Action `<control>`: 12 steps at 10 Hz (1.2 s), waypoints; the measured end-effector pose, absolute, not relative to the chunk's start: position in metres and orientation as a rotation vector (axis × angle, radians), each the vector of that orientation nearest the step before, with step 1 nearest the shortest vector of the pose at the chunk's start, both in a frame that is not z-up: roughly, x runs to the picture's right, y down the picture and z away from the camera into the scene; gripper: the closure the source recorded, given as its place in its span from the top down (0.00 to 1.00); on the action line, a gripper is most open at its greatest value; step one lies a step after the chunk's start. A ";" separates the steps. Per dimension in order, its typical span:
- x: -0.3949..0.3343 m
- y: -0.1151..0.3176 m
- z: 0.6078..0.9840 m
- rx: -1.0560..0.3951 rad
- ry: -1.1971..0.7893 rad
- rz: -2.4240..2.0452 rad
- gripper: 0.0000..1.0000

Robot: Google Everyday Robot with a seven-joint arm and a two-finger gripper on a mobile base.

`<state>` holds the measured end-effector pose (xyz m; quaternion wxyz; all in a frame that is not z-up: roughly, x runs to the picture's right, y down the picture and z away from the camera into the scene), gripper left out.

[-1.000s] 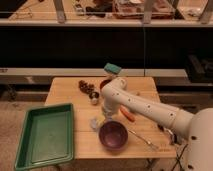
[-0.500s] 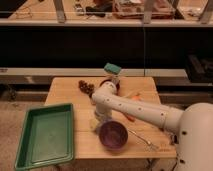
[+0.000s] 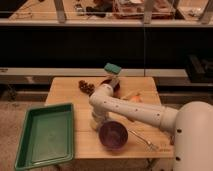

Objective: Place towel in purple bowl

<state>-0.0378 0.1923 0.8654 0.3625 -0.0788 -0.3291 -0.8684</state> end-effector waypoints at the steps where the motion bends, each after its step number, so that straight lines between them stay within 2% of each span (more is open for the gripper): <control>1: -0.036 0.190 0.864 -0.203 -0.845 -2.234 0.23; 3: -0.037 0.189 0.860 -0.202 -0.850 -2.234 0.02; 4: -0.038 0.189 0.860 -0.203 -0.852 -2.238 0.00; 8: -0.025 0.176 0.841 -0.142 -0.800 -2.229 0.00; 12: 0.026 0.125 0.759 0.003 -0.683 -2.159 0.00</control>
